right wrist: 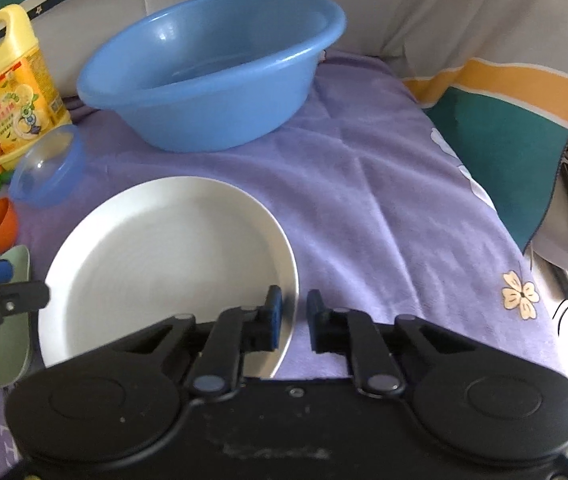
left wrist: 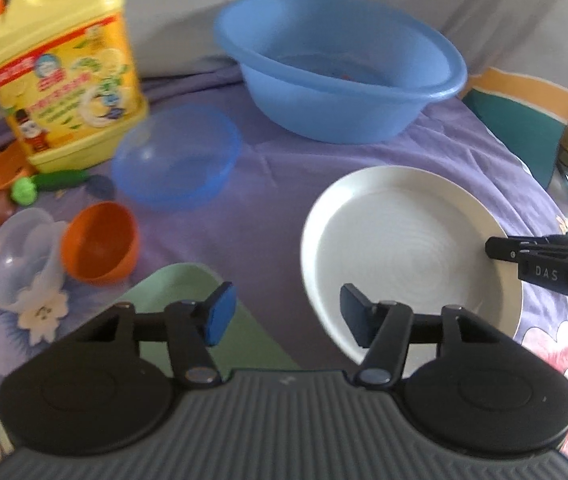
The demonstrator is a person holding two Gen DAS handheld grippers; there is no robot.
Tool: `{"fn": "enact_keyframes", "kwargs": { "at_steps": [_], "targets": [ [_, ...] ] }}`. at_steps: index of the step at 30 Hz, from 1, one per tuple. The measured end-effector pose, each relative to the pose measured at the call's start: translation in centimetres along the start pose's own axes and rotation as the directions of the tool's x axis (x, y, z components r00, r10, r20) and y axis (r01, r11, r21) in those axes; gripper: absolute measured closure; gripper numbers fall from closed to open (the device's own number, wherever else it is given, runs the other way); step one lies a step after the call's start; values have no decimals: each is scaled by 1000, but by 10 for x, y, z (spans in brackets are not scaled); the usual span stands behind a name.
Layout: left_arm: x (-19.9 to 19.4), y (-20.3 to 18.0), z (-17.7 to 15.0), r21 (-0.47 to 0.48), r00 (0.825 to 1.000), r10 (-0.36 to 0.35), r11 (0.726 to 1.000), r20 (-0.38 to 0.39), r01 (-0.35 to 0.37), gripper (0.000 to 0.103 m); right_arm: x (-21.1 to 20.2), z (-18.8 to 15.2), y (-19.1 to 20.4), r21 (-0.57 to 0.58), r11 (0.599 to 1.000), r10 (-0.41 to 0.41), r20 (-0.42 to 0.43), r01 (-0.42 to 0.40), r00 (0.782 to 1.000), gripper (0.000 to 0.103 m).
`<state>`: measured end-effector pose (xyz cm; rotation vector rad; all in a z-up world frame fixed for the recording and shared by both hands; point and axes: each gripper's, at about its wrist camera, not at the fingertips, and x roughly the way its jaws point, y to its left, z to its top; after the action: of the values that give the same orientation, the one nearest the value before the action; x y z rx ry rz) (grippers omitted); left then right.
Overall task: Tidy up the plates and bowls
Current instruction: 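Reach the right tool to the white round plate rim and close on it, then carry the white plate with the right tool, lower it, open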
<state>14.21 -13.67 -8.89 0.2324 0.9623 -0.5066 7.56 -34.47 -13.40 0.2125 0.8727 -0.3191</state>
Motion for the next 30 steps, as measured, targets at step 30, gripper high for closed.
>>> {"fn": "enact_keyframes", "kwargs": {
  "at_steps": [30],
  "targets": [
    [-8,-34,-9,31,1000,8,999,-11,-8,81,-40,-8,14,3,1000,-13,20,13,1000,86]
  ]
}}
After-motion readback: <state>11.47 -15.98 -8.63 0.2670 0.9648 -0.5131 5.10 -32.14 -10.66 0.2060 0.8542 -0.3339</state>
